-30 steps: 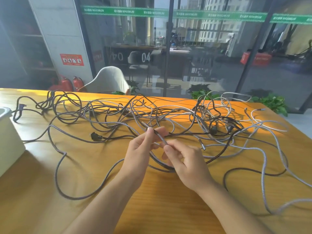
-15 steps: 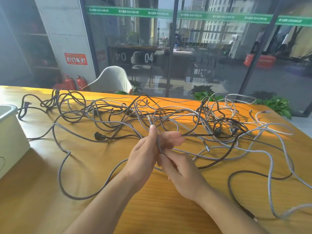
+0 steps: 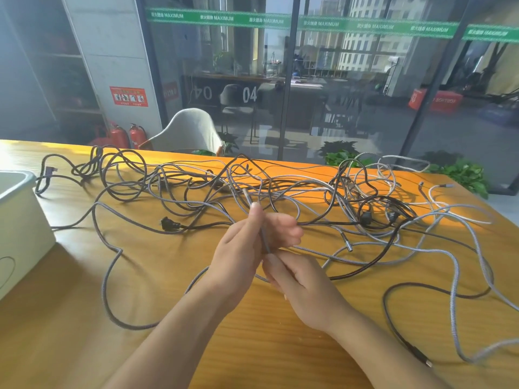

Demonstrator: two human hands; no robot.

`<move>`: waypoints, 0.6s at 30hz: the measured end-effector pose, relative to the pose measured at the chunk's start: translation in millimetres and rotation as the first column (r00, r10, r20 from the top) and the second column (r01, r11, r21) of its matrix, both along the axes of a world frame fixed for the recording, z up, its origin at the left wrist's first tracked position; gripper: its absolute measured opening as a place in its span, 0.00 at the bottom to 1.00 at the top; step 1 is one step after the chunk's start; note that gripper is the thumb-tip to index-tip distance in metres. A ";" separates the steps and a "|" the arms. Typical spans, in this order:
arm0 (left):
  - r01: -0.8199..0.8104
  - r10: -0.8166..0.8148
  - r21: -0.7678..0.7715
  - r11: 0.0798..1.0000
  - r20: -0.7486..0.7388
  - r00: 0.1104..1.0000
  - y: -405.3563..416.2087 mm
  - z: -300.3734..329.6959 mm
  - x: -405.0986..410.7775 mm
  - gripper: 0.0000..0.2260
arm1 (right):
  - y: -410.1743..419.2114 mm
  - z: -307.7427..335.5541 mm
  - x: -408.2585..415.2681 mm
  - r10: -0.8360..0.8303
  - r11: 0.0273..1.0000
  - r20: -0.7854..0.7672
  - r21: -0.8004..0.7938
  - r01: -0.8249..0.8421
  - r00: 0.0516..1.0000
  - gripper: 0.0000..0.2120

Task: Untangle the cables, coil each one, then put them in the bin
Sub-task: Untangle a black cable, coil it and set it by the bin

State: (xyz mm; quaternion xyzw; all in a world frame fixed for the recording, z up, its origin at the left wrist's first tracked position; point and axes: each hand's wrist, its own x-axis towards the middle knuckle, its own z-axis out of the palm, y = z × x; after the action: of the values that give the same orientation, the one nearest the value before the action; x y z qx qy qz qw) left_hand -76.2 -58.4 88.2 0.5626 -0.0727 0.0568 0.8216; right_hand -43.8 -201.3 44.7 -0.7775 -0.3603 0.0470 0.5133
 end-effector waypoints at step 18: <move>0.293 -0.313 -0.260 0.920 -0.037 0.949 31.5 19.2 -8.0 0.26 | -75.9 19.0 69.9 -0.108 0.897 0.463 -0.336 0.287 0.880 0.19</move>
State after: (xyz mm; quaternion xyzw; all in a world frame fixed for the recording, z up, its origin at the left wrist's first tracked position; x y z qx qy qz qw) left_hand -84.2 -27.0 107.3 0.4376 -0.1192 -0.0841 0.8872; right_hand 26.1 -277.2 63.8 -0.8889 -0.3650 -0.1089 0.2547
